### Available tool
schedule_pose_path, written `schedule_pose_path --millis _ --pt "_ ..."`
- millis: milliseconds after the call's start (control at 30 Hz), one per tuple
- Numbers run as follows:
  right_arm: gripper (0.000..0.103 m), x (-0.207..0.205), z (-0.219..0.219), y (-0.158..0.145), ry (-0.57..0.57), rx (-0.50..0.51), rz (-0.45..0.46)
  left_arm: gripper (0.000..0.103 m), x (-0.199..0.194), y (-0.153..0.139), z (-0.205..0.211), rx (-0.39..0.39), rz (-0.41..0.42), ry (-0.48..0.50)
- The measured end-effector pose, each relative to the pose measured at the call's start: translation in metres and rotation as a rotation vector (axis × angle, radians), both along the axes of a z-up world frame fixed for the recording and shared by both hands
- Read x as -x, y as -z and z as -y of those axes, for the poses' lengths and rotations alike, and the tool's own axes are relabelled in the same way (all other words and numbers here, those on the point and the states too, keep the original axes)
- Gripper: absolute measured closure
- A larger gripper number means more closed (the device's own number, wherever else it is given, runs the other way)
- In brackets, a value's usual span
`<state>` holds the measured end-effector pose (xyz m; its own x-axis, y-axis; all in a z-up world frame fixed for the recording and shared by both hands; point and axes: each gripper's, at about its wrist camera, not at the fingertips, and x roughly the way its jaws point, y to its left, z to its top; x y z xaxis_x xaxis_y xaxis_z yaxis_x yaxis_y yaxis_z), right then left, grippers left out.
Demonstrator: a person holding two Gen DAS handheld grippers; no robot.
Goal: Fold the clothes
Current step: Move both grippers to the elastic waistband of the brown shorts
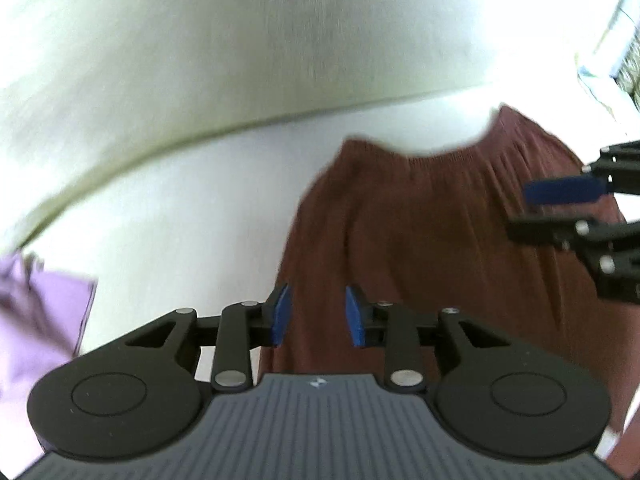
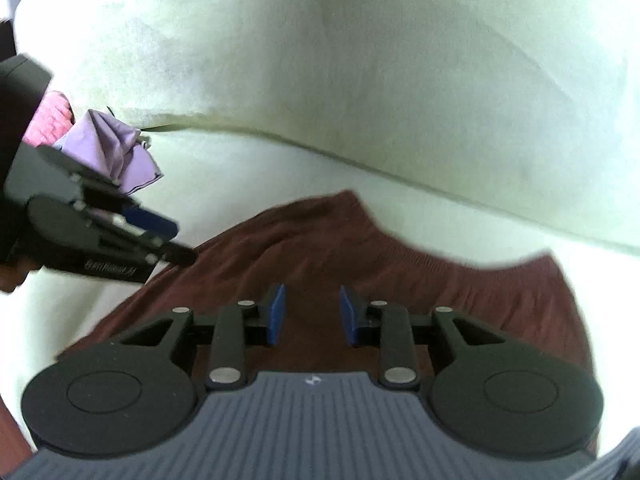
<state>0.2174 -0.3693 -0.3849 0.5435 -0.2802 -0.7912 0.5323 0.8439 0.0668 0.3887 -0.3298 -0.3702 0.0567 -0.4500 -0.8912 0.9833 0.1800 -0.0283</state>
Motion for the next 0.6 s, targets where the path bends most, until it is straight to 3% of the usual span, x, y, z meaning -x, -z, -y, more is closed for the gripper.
schedule_pose_path --millis 100,267,400,600 --pt "0.075 -0.006 0.039 0.008 -0.094 0.003 0.020 0.066 -0.006 0.007 0.029 -0.002 0.034 0.003" --pt "0.075 -0.028 0.081 0.032 -0.197 -0.013 0.009 0.067 -0.012 0.017 0.061 -0.024 -0.001 0.058" --pt "0.075 -0.036 0.107 0.048 -0.235 -0.059 -0.009 0.067 -0.016 0.027 0.076 -0.069 -0.035 0.169" --pt "0.074 -0.038 0.129 0.072 -0.332 -0.177 -0.053 0.067 -0.008 0.044 0.098 -0.149 -0.003 0.342"
